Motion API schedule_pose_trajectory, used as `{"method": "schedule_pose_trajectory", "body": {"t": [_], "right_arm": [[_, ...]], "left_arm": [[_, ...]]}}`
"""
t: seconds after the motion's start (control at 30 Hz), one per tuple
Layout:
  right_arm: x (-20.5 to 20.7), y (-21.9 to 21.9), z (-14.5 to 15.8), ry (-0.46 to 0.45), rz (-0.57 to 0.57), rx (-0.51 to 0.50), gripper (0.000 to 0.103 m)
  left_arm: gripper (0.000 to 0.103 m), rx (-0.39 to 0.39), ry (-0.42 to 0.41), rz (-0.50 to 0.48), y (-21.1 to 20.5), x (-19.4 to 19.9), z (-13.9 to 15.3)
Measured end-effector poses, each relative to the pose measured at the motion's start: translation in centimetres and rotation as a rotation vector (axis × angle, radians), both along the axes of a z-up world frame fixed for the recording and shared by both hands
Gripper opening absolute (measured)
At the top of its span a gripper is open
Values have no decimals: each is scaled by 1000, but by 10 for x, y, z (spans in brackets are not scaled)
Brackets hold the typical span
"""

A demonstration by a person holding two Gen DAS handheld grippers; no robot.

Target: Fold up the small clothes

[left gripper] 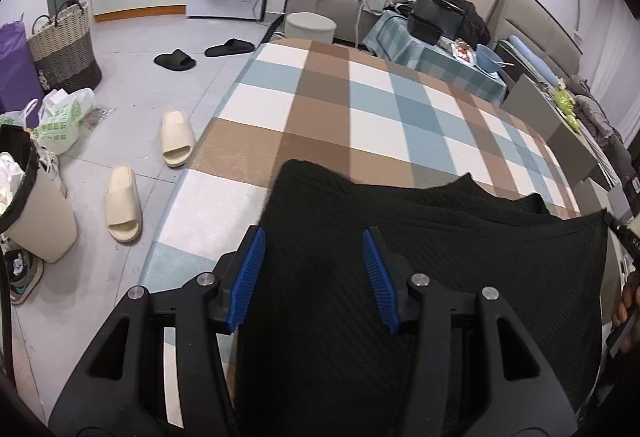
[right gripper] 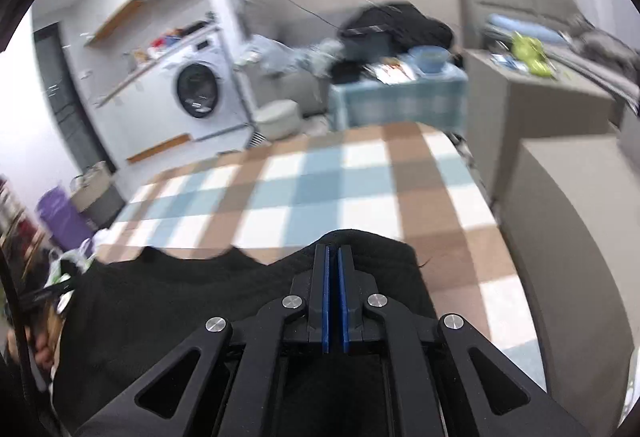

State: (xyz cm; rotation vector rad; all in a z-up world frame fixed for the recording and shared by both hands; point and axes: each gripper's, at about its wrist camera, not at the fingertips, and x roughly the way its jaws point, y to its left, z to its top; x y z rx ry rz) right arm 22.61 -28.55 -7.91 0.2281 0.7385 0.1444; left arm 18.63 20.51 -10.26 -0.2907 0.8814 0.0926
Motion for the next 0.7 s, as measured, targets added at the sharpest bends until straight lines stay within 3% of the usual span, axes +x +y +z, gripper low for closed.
{"method": "schedule_pose_trajectory", "body": {"t": [0.07,0.13,0.23,0.27,0.3,0.4,0.43,0.47,0.63,0.7], "right_arm": [[9,1,-13,61,-25,-3,4],[14,4,-21,119,-15,-7,11],[10,2,-23,147,-3,8,28],[8,-1,-23,147,-6,13,41],[5,-6,-22,140,-14,16,47],[-6,-20,-19,144,-44,7,51],[-9,-26,-20,144,-62,7,52],[-9,-32,-23,157,-79,6,55],[-3,-42,-44,242,-76,19,55],[-1,-42,-49,259,-70,20,55]], "left_arm": [[48,2,7,11,3,3,-1],[48,21,22,29,7,8,-3],[48,38,49,42,12,18,-8],[48,38,55,38,14,21,-11],[48,41,58,38,14,24,-13],[46,48,45,29,14,32,-17],[29,52,20,29,14,33,-17],[6,52,6,27,14,32,-16],[4,-20,-132,62,29,9,9],[0,-15,-157,118,41,0,17]]}}
